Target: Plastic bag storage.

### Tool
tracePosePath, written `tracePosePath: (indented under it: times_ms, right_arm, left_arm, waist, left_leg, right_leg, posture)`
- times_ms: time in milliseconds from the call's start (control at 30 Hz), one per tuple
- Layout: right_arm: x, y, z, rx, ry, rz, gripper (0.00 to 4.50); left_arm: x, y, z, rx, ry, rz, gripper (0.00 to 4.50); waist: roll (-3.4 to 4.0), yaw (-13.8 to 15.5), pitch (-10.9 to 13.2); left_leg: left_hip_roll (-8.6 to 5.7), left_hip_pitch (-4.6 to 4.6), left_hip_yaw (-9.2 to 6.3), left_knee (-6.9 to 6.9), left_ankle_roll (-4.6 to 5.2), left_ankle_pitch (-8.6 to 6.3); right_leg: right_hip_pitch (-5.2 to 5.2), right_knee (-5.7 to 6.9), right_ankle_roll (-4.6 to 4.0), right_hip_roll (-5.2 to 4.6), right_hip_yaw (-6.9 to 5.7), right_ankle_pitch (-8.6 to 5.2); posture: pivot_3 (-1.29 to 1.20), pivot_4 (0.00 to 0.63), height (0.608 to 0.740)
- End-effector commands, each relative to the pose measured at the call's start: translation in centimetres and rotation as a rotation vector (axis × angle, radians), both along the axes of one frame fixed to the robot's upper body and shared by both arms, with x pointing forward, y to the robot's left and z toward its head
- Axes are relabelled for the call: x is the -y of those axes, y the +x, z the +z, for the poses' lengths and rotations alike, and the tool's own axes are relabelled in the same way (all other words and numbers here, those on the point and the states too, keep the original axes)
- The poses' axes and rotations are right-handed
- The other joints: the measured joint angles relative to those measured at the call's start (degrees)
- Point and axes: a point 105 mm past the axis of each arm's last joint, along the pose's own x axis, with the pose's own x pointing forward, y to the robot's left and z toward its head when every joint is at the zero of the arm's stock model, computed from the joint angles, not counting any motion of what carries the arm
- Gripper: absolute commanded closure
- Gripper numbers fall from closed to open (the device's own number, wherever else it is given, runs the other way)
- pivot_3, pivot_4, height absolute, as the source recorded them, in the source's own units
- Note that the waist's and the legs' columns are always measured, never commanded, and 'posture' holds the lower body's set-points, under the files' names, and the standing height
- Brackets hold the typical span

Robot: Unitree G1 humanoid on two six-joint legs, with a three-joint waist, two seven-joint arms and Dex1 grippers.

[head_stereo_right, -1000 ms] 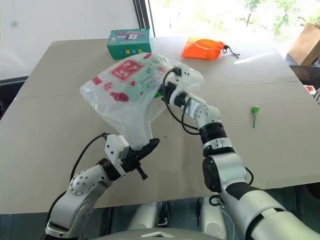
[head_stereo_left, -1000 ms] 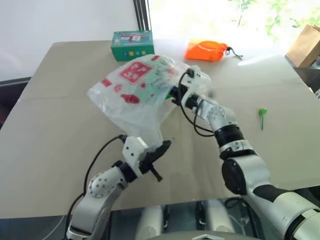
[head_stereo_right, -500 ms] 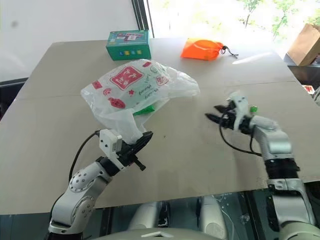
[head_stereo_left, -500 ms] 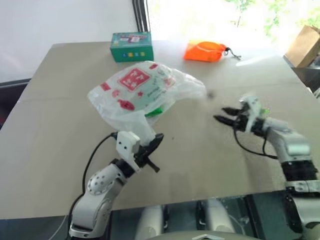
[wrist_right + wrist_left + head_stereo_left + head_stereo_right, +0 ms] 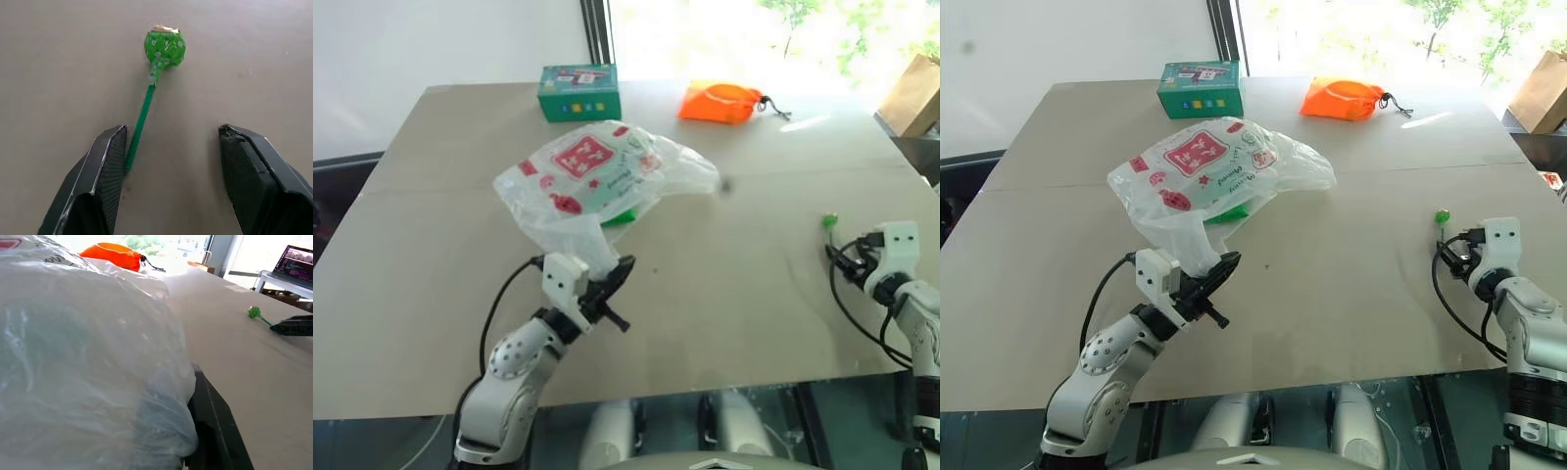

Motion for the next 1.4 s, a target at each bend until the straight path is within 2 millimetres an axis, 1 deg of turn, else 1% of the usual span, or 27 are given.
tracePosePath:
  times_ms: [33,67,167,200,267,367,433,500,533,600,633,667,733,767,833,867,1000,1033,1067,1133,1200,1267,1300,1333,1400]
  right_arm:
    - [-0.6,0.2,0.1,-0.009,0.059,0.014,2.38]
    - [-0.6,0.4,0.3,-0.004,0.056,0.017,2.72]
    - [-1.4,0.8,0.1,-0.023,0.002,0.085,4.21]
    - [-1.5,0.8,0.0,-0.029,-0.010,0.097,4.42]
    - [-1.7,0.9,-0.4,-0.043,-0.009,0.110,4.42]
    - [-1.8,1.2,-0.5,-0.034,-0.069,0.129,4.42]
    - [-2.6,2.0,0.5,0.017,-0.075,0.155,4.42]
    - [-4.2,2.6,1.7,0.067,-0.055,0.230,4.42]
    - [-5.6,2.9,2.4,0.090,-0.036,0.298,4.42]
    - [-7.7,3.1,3.2,0.109,-0.015,0.398,4.42]
    - [-9.3,3.1,3.5,0.109,-0.008,0.476,4.42]
    - [-11.3,3.1,3.6,0.101,-0.023,0.566,4.42]
    - [-16.3,3.3,3.1,0.064,-0.040,0.748,4.42]
    - [-18.1,3.3,2.8,0.049,-0.059,0.817,4.42]
    - [-20.3,3.4,2.6,0.042,-0.098,0.913,4.42]
    - [-21.6,3.6,2.9,0.059,-0.120,0.956,4.42]
    - [-27.3,4.4,4.8,0.104,-0.089,1.077,4.42]
    - [-28.6,4.6,5.6,0.140,-0.087,1.105,4.42]
    - [-29.9,5.1,6.8,0.189,-0.068,1.105,4.42]
    - [-32.4,6.1,9.9,0.280,0.003,1.088,4.42]
    - [-34.1,6.9,12.4,0.341,0.060,1.062,4.42]
    - [-35.4,7.7,14.3,0.379,0.097,1.016,3.83]
    - [-36.0,7.8,14.7,0.390,0.105,1.005,3.51]
    - [-36.4,7.9,15.0,0.397,0.109,0.999,2.99]
    - [-36.3,8.5,14.5,0.411,0.101,0.945,2.15]
  left_arm:
    - [0.3,0.0,0.7,0.034,-0.002,-0.005,4.50]
    - [0.3,0.0,0.7,0.035,-0.002,-0.003,4.50]
    - [0.3,0.0,0.5,0.035,-0.001,0.002,4.50]
    - [0.4,0.0,0.5,0.036,-0.001,0.003,4.50]
    - [0.5,0.0,0.5,0.038,-0.002,0.005,4.50]
    - [0.5,-0.1,0.5,0.041,-0.001,0.013,4.50]
    - [0.4,0.0,0.5,0.046,0.000,0.021,4.50]
    - [0.4,0.0,0.6,0.052,0.002,0.025,4.50]
    - [0.5,0.1,0.7,0.055,-0.004,0.025,4.50]
    - [0.5,0.1,0.8,0.059,-0.011,0.022,4.50]
    - [0.6,0.2,0.8,0.062,-0.010,0.020,4.50]
    - [0.7,0.2,0.9,0.064,-0.010,0.016,4.50]
    - [0.8,0.1,0.8,0.066,-0.008,0.009,4.50]
    - [0.9,0.2,0.8,0.067,-0.007,0.007,4.50]
    - [1.0,0.4,0.8,0.071,-0.004,0.006,4.50]
    - [1.1,0.4,0.8,0.073,-0.003,0.006,4.50]
    - [1.2,0.4,0.8,0.079,-0.002,0.007,4.50]
    - [1.2,0.4,0.8,0.081,0.001,0.008,4.50]
    - [1.2,0.4,0.8,0.082,0.002,0.009,4.50]
    - [1.1,0.4,0.8,0.085,0.010,0.013,4.50]
    - [0.9,0.5,0.8,0.087,0.014,0.024,4.50]
    - [0.9,0.5,0.8,0.087,0.014,0.027,4.50]
    - [1.0,0.4,0.8,0.087,0.013,0.026,4.50]
    - [1.0,0.4,0.8,0.087,0.013,0.025,4.50]
    - [1.1,0.4,0.8,0.089,0.015,0.026,4.50]
  waist:
    - [-0.06,-0.02,-0.04]
    - [-0.07,-0.04,-0.04]
    - [-0.06,-0.18,-0.04]
    - [-0.07,-0.22,-0.04]
    - [-0.10,-0.27,-0.06]
    - [-0.24,-0.51,-0.14]
    - [-0.29,-0.90,-0.17]
    - [-0.29,-1.13,-0.17]
    - [-0.28,-1.17,-0.16]
    - [-0.27,-1.09,-0.15]
    - [-0.26,-1.02,-0.14]
    - [-0.25,-0.96,-0.14]
    - [-0.26,-1.21,-0.14]
    - [-0.26,-1.47,-0.14]
    - [-0.26,-1.12,-0.14]
    - [-0.26,-0.78,-0.14]
    - [-0.26,-0.75,-0.13]
    - [-0.26,-0.86,-0.13]
    - [-0.26,-0.96,-0.13]
    - [-0.24,-1.11,-0.12]
    - [-0.21,-1.26,-0.10]
    - [-0.20,-1.19,-0.09]
    - [-0.20,-1.15,-0.09]
    - [-0.20,-1.10,-0.09]
    - [-0.23,-1.04,-0.11]
  left_leg:
    - [0.00,0.00,0.00,0.00,0.00,0.00]
    - [0.00,-0.01,0.01,0.00,0.01,0.00]
    - [-0.01,0.00,0.02,0.00,0.01,0.00]
    - [-0.01,0.01,0.02,0.00,0.01,0.00]
    - [-0.01,0.01,0.01,0.00,0.01,-0.01]
    - [0.00,0.02,0.02,0.00,0.01,-0.01]
    - [0.00,0.06,0.02,0.00,0.01,-0.01]
    - [0.01,0.14,0.10,0.00,0.02,-0.01]
    - [0.01,0.16,0.11,-0.01,0.02,-0.01]
    - [0.05,0.18,0.12,-0.03,0.02,-0.01]
    - [0.06,0.18,0.11,-0.03,0.02,-0.01]
    - [0.06,0.17,0.10,-0.03,0.01,-0.01]
    - [0.07,0.17,0.11,-0.03,0.02,-0.01]
    - [0.08,0.18,0.14,-0.03,0.02,-0.01]
    - [0.11,0.22,0.11,-0.03,0.02,-0.01]
    - [0.11,0.20,0.07,-0.03,0.01,-0.01]
    - [0.00,-0.11,-0.06,0.00,0.01,0.00]
    - [-0.02,-0.13,-0.05,0.02,0.01,0.00]
    - [-0.03,-0.15,-0.07,0.02,0.01,-0.01]
    - [-0.02,-0.16,-0.11,0.01,0.01,0.00]
    - [0.03,-0.18,-0.09,0.01,-0.02,0.01]
    - [0.06,-0.20,-0.12,0.00,-0.04,0.02]
    - [0.06,-0.22,-0.13,0.00,-0.04,0.02]
    - [0.05,-0.24,-0.13,0.00,-0.04,0.02]
    - [0.01,-0.27,-0.15,0.00,-0.04,0.01]
  right_leg:
    - [0.00,-0.01,0.00,0.00,0.00,0.00]
    - [0.01,-0.02,0.00,0.00,0.02,0.00]
    - [0.00,-0.02,0.00,0.00,0.03,0.00]
    - [0.00,-0.01,0.00,0.00,0.03,0.00]
    - [0.01,-0.02,0.00,0.01,0.02,0.00]
    - [0.02,-0.01,0.00,0.01,0.03,0.00]
    - [0.05,-0.01,0.00,0.00,0.04,0.00]
    - [0.08,0.00,0.00,0.00,0.12,0.00]
    - [0.08,0.01,0.00,0.01,0.14,0.00]
    - [0.07,0.02,0.00,0.06,0.16,0.00]
    - [0.07,0.03,0.00,0.06,0.14,0.00]
    - [0.07,0.03,0.00,0.05,0.13,0.00]
    - [0.06,0.02,-0.01,0.04,0.14,0.00]
    - [0.06,0.02,-0.01,0.05,0.16,0.00]
    - [0.06,0.04,-0.01,0.09,0.17,0.00]
    - [0.06,0.05,-0.02,0.09,0.11,0.00]
    - [-0.07,-0.02,-0.01,-0.05,-0.04,0.01]
    - [-0.08,-0.02,-0.01,-0.06,-0.04,0.01]
    - [-0.08,-0.03,-0.01,-0.08,-0.06,0.01]
    - [-0.09,-0.03,-0.01,-0.07,-0.12,0.01]
    - [-0.17,0.04,-0.01,-0.03,-0.13,0.01]
    - [-0.18,0.04,-0.02,-0.02,-0.18,0.01]
    - [-0.19,0.03,-0.02,-0.02,-0.20,0.00]
    - [-0.18,0.01,-0.02,-0.04,-0.22,0.00]
    - [-0.16,-0.07,-0.02,-0.08,-0.25,0.00]
  posture:
    - [0.00,0.150,0.740]
    - [0.00,0.150,0.740]
    - [0.00,0.150,0.740]
    - [0.00,0.150,0.740]
    - [0.00,0.150,0.740]
    - [0.00,0.150,0.740]
    - [0.00,0.150,0.740]
    - [0.00,0.150,0.740]
    - [0.00,0.150,0.740]
    - [0.00,0.150,0.740]
    - [0.00,0.150,0.740]
    - [0.00,0.150,0.740]
    - [0.00,0.150,0.740]
    - [0.00,0.150,0.740]
    - [0.00,0.150,0.740]
    - [0.00,0.150,0.740]
    - [0.00,0.150,0.740]
    - [0.00,0.150,0.740]
    - [0.00,0.150,0.740]
    - [0.00,0.150,0.740]
    - [0.00,0.150,0.740]
    - [0.00,0.150,0.740]
    - [0.00,0.150,0.740]
    - [0.00,0.150,0.740]
    - [0.00,0.150,0.740]
